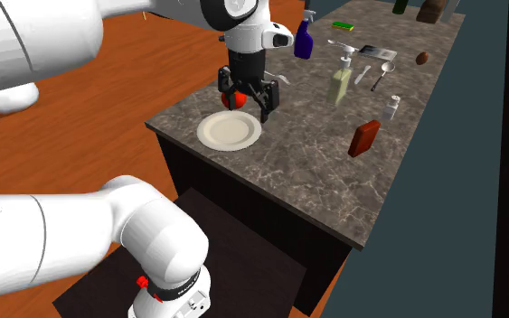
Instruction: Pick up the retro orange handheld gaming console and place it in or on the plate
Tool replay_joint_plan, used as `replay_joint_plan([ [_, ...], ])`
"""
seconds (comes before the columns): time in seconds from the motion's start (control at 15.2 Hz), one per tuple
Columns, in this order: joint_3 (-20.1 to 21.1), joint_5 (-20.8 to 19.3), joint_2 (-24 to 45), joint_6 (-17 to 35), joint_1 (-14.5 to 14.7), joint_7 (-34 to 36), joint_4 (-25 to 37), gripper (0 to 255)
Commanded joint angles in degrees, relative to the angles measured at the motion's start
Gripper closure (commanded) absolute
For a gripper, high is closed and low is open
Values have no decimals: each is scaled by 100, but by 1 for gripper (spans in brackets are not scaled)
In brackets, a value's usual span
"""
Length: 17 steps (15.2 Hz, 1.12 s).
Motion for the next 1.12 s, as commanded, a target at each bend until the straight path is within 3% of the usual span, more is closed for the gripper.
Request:
replay_joint_plan([
  [0.0,0,0,0,0,0,0,0,0],
  [0.53,-386,-251,1610,968,-279,-358,627,0],
  [1.06,-724,-299,3294,1571,-479,-695,1697,0],
])
